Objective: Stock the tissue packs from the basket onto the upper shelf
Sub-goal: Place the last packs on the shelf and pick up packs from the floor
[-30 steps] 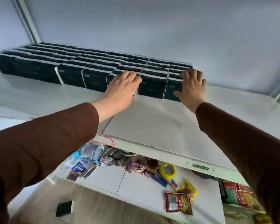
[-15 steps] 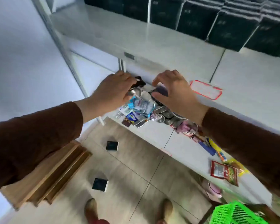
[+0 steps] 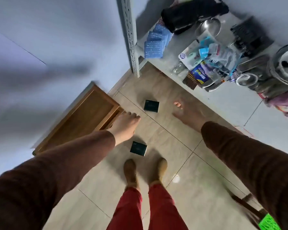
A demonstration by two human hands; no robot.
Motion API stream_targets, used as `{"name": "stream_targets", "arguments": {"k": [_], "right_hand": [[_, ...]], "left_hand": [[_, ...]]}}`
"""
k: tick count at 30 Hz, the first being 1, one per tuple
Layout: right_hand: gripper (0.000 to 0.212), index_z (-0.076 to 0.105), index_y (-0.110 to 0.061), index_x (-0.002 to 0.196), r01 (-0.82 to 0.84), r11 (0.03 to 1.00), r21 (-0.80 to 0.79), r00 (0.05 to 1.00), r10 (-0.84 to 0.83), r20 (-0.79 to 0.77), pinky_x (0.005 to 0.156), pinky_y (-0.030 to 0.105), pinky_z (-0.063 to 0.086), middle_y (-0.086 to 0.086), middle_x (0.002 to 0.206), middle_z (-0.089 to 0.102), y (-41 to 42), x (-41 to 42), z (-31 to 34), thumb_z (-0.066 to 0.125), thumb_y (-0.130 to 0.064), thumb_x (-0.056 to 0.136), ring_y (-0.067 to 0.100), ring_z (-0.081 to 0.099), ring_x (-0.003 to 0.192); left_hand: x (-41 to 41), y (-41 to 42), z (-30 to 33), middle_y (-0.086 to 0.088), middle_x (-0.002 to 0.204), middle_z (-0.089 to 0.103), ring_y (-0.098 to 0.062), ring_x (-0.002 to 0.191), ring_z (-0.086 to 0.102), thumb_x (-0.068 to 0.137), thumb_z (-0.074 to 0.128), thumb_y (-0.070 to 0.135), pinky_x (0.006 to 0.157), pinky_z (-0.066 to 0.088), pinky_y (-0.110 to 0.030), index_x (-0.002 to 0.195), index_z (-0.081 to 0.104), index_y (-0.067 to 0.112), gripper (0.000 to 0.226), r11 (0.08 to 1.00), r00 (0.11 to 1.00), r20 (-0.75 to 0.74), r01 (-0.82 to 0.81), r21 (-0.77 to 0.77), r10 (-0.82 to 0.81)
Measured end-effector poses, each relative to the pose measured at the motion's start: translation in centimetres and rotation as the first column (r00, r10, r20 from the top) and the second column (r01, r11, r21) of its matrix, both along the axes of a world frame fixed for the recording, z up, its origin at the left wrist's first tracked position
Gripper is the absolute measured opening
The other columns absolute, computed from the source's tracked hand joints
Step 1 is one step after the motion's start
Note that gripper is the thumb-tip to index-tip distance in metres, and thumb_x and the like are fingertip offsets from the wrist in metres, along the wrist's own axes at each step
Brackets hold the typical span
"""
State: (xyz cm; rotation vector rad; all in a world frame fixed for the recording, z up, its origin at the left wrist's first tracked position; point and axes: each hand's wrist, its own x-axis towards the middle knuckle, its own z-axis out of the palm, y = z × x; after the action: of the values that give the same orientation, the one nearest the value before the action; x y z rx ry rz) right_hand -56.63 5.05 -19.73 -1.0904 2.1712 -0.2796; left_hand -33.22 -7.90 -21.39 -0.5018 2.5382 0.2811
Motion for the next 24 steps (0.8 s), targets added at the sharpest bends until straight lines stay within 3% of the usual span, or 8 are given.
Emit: {"name": "stream_targets", "arguments": {"k": [3,7,14,19,24], "right_hand": [[0.046,0.053,-0.013,0.127,0.029,0.997,0.077,0.999,-0.032,0.042,0.09,0.031,0.04,0.008,0.12,0.055,-2.4,1.5,-9.0,0.068,-0.023,0.084,0.025,0.054,0.108],[0.056,0.046,-0.013,0.135,0.047,0.988,0.144,0.999,-0.05,0.015,0.097,0.034,0.04,0.009,0.132,0.049,-6.0,0.7,-22.3,0.068,-0.023,0.084,0.026,0.052,0.115],[0.071,0.041,-0.013,0.14,-0.013,0.984,0.177,0.994,0.032,-0.108,0.096,0.04,0.044,0.012,0.133,0.045,-12.1,-2.7,-42.5,0.076,-0.026,0.08,0.03,0.047,0.121],[0.084,0.038,-0.011,0.138,-0.074,0.974,0.214,0.983,0.108,-0.151,0.097,0.047,0.043,0.016,0.136,0.043,-13.8,-3.3,-52.0,0.084,-0.03,0.071,0.036,0.042,0.123],[0.106,0.026,-0.014,0.145,-0.022,0.973,0.228,0.995,0.043,-0.087,0.099,0.047,0.043,0.017,0.136,0.036,-12.8,-1.6,-56.5,0.09,-0.029,0.062,0.038,0.042,0.123]], "left_hand": [[3.1,0.3,-9.0,-0.005,0.121,0.058,-0.021,0.104,0.055,0.09,0.066,0.027,0.087,0.053,-0.034,0.131,0.048,0.014,0.047,0.997,0.991,0.134,-0.04,0.066,0.031],[5.2,1.1,-21.3,-0.005,0.131,0.053,-0.022,0.115,0.054,0.089,0.067,0.03,0.094,0.049,-0.034,0.139,0.042,0.015,0.057,0.989,0.978,0.195,-0.095,0.113,0.071],[6.2,2.5,-41.9,-0.005,0.121,0.053,-0.025,0.103,0.054,0.066,0.084,0.032,0.085,0.05,-0.039,0.127,0.044,0.018,0.073,0.966,0.956,0.263,-0.181,0.186,0.129],[7.0,3.6,-50.7,-0.006,0.124,0.05,-0.027,0.112,0.05,0.063,0.085,0.036,0.092,0.042,-0.04,0.134,0.041,0.015,0.085,0.981,0.973,0.228,-0.086,0.175,0.045],[8.1,4.9,-54.5,-0.006,0.121,0.05,-0.027,0.105,0.053,0.063,0.083,0.028,0.084,0.047,-0.04,0.126,0.043,0.014,0.076,0.962,0.964,0.267,-0.064,0.264,-0.01]]}}
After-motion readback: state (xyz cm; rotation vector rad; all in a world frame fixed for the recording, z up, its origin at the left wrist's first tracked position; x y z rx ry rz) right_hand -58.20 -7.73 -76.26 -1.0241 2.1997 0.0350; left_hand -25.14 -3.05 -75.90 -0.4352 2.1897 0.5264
